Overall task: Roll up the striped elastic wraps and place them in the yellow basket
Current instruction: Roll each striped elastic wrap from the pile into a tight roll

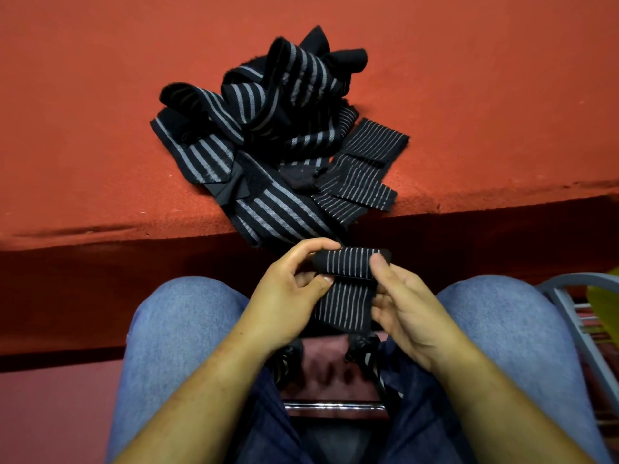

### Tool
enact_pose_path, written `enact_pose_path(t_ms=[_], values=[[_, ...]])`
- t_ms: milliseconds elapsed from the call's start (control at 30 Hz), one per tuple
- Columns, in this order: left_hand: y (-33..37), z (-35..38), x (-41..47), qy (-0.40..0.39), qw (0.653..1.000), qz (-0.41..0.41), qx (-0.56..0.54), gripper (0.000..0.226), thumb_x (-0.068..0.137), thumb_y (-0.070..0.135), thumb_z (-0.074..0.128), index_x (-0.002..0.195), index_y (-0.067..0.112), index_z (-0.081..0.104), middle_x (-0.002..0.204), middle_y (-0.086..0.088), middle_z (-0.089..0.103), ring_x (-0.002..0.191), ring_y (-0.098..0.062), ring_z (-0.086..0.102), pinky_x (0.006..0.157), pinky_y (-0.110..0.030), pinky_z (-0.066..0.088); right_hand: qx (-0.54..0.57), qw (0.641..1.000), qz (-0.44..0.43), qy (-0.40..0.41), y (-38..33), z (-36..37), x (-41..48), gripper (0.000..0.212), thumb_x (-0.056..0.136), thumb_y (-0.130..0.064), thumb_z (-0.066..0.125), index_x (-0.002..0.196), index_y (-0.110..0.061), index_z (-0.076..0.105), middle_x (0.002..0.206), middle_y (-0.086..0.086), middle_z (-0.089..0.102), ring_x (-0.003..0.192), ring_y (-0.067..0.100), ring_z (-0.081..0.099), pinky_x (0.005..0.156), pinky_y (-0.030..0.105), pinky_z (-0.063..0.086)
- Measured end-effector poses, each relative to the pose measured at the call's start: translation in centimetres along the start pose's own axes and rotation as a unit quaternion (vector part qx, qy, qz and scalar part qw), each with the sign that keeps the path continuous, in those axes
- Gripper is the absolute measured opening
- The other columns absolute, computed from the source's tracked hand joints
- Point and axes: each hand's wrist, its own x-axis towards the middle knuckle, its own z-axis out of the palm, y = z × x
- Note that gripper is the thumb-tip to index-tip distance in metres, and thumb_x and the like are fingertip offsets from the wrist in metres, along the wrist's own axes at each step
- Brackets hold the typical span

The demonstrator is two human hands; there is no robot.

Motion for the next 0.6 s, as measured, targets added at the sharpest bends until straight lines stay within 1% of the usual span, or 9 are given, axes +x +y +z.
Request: enact_pose_path(t_ms=[67, 133, 200, 233, 300, 367, 467, 533, 600], values=[[0.11, 0.03, -0.04, -0.014, 1.000, -0.008, -0.007, 0.048, 0.093, -0.014, 0.060, 0.120, 0.025, 0.069, 0.105, 0.011, 0.074, 0.094, -0.005, 0.071, 0.080, -0.018, 0.054, -0.002, 1.000, -0.004, 0.008, 0.02, -0.10, 0.09, 0.035, 0.099, -0.028, 0.056, 0.122, -0.006, 0.069, 0.109, 0.009, 0.079, 0.100, 0.020, 0.075, 0.083, 0.031, 0.062], [0.32, 0.10, -0.19, -0.033, 0.999, -0.022, -0.019, 0.046, 0.093, -0.011, 0.060, 0.122, 0.024, 0.070, 0.098, 0.013, 0.074, 0.085, 0.002, 0.068, 0.074, -0.012, 0.051, -0.001, 1.000, -0.001, 0.025, 0.17, -0.30, 0.21, 0.023, 0.103, -0.011, 0.052, 0.117, -0.006, 0.070, 0.105, 0.008, 0.079, 0.097, 0.019, 0.074, 0.084, 0.034, 0.062], [0.46, 0.18, -0.31, -0.038, 0.998, -0.028, -0.034, 0.038, 0.097, 0.000, 0.062, 0.123, 0.026, 0.070, 0.092, 0.013, 0.075, 0.077, 0.004, 0.066, 0.070, -0.010, 0.048, -0.004, 1.000, -0.005, 0.029, 0.30, -0.42, 0.32, 0.026, 0.101, 0.000, 0.047, 0.110, -0.007, 0.070, 0.099, 0.006, 0.077, 0.094, 0.017, 0.073, 0.084, 0.036, 0.061], [0.45, 0.21, -0.27, -0.032, 0.998, -0.027, -0.036, 0.034, 0.099, 0.006, 0.064, 0.124, 0.027, 0.070, 0.097, 0.012, 0.076, 0.083, 0.002, 0.069, 0.074, -0.012, 0.050, -0.005, 0.999, -0.011, 0.029, 0.33, -0.47, 0.37, 0.026, 0.098, 0.002, 0.048, 0.108, -0.007, 0.070, 0.097, 0.006, 0.075, 0.092, 0.017, 0.071, 0.085, 0.038, 0.061], [0.06, 0.22, -0.08, -0.014, 0.999, -0.024, -0.029, 0.033, 0.098, 0.015, 0.070, 0.127, 0.031, 0.068, 0.112, 0.008, 0.076, 0.105, -0.006, 0.072, 0.092, -0.022, 0.054, -0.001, 0.999, -0.018, 0.027, 0.51, -0.59, 0.51, 0.028, 0.086, -0.003, 0.055, 0.109, -0.004, 0.069, 0.097, 0.010, 0.072, 0.093, 0.020, 0.069, 0.089, 0.045, 0.059], [-0.17, 0.23, 0.00, -0.011, 0.999, -0.034, -0.028, 0.036, 0.092, 0.026, 0.076, 0.126, 0.038, 0.068, 0.120, 0.002, 0.075, 0.117, -0.014, 0.070, 0.103, -0.033, 0.053, 0.009, 0.999, -0.022, 0.028, 0.73, -0.66, 0.65, 0.039, 0.075, -0.007, 0.054, 0.111, -0.001, 0.067, 0.097, 0.013, 0.067, 0.094, 0.024, 0.064, 0.092, 0.049, 0.055], [-0.53, 0.04, 0.17, -0.004, 0.999, -0.037, -0.031, 0.037, 0.090, 0.022, 0.079, 0.124, 0.036, 0.070, 0.120, -0.001, 0.075, 0.117, -0.016, 0.070, 0.103, -0.035, 0.055, 0.008, 1.000, -0.021, 0.019, 0.91, -0.62, 0.68, 0.031, 0.078, -0.005, 0.056, 0.106, -0.007, 0.069, 0.095, 0.012, 0.066, 0.096, 0.025, 0.062, 0.094, 0.052, 0.052], [-0.54, -0.07, 0.21, 0.001, 0.999, -0.034, -0.032, 0.036, 0.094, 0.012, 0.075, 0.125, 0.029, 0.069, 0.118, -0.001, 0.076, 0.114, -0.014, 0.071, 0.098, -0.031, 0.057, 0.001, 1.000, -0.015, 0.009, 0.88, -0.51, 0.49, 0.017, 0.094, -0.004, 0.063, 0.109, -0.009, 0.068, 0.099, 0.010, 0.072, 0.099, 0.024, 0.068, 0.092, 0.051, 0.057], [-0.45, -0.15, 0.10, -0.002, 0.999, -0.035, -0.023, 0.037, 0.094, 0.009, 0.074, 0.126, 0.027, 0.068, 0.117, 0.001, 0.076, 0.113, -0.011, 0.071, 0.092, -0.025, 0.057, -0.014, 1.000, -0.017, 0.007, 0.95, -0.59, 0.42, 0.022, 0.096, -0.019, 0.068, 0.114, -0.007, 0.068, 0.106, 0.012, 0.075, 0.102, 0.026, 0.073, 0.091, 0.050, 0.062]])
